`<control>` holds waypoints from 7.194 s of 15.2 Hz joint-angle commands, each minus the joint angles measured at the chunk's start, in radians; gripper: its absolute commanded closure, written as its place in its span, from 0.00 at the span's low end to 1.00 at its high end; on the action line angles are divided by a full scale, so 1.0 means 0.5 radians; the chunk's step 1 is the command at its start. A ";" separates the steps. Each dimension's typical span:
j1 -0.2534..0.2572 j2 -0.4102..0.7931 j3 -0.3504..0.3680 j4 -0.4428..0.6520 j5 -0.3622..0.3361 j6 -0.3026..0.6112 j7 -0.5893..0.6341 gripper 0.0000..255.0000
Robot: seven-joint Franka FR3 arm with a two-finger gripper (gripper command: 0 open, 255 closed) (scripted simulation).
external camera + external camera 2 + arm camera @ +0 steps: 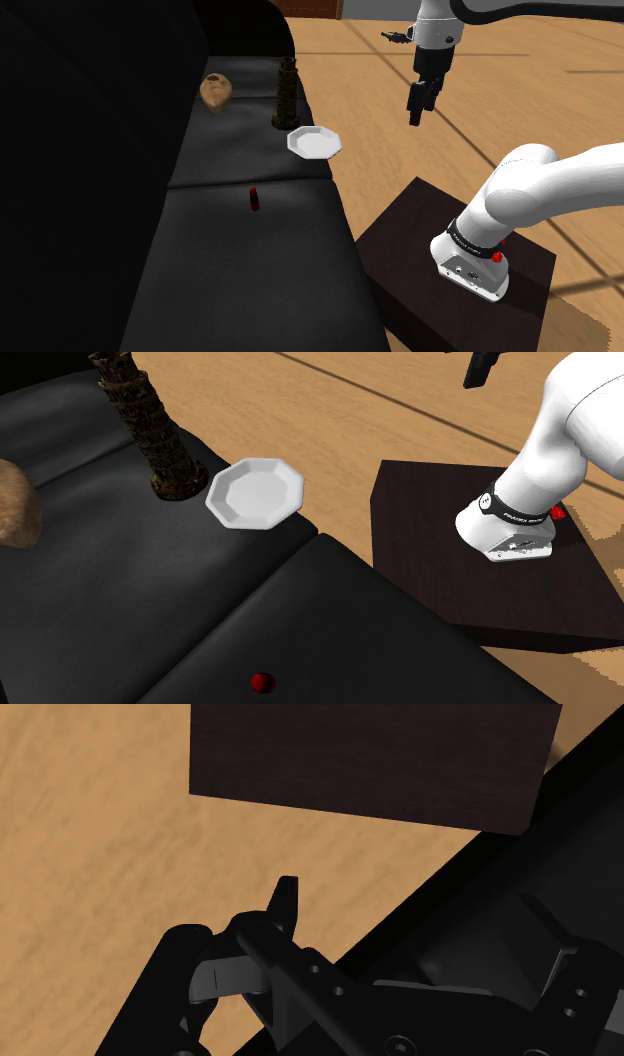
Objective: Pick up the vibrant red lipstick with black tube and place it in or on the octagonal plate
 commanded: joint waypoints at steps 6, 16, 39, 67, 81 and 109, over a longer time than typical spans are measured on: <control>0.058 0.231 0.187 0.044 0.152 0.200 0.207 0.00; 0.124 0.833 0.534 0.319 0.293 0.573 0.611 0.00; 0.450 2.396 0.838 1.540 -0.221 0.884 1.496 0.00; 0.446 2.361 0.846 1.531 -0.205 0.861 1.497 1.00; 0.329 2.185 0.833 1.595 -0.131 0.631 1.351 1.00; -0.331 1.978 0.421 1.359 -0.125 0.647 0.296 1.00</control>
